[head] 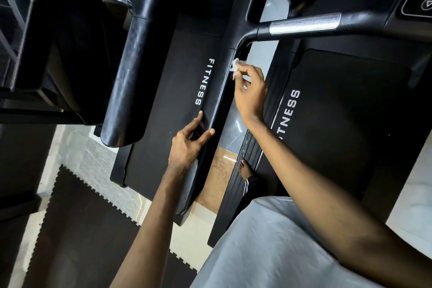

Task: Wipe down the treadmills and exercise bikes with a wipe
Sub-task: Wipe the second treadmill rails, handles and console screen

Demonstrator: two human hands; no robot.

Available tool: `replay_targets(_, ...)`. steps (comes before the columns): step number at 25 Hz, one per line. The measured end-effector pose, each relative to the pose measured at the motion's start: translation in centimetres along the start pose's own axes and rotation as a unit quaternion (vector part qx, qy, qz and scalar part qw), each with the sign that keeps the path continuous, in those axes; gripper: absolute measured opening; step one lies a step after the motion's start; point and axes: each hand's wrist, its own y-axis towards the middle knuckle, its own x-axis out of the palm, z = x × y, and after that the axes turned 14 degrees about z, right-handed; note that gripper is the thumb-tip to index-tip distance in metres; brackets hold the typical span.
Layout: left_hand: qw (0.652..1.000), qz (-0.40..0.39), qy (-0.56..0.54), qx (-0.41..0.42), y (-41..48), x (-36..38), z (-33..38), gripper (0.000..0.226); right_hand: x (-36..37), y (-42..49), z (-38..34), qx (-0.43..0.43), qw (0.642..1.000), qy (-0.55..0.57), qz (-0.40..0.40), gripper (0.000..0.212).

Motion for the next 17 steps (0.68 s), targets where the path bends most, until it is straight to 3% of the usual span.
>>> replay_targets(4,1.000,0.002,-0.018,0.005,0.0,0.3,-0.5,0.065,-0.2,1.8,-0.9,-0.109,0.992,-0.038,-0.049,0.023)
replay_targets(10,0.999,-0.004,-0.030,0.010,0.1,0.4,-1.0,0.065,0.2,3.0,-2.0,-0.149,0.978,-0.113,-0.089,0.026)
replay_targets(13,1.000,0.004,-0.025,0.009,-0.3,0.9,-1.2,0.063,-1.8,0.8,-1.7,-0.188,0.968,-0.095,-0.135,0.029)
replay_targets(15,0.999,0.005,-0.030,0.014,-0.3,0.9,-1.3,0.064,-2.9,-1.5,-0.5,-0.140,0.978,-0.053,-0.145,0.025)
replay_targets(17,0.999,0.009,-0.040,0.015,-0.1,0.8,-1.5,0.065,-2.6,-2.9,0.6,-0.015,0.992,0.003,-0.128,0.018)
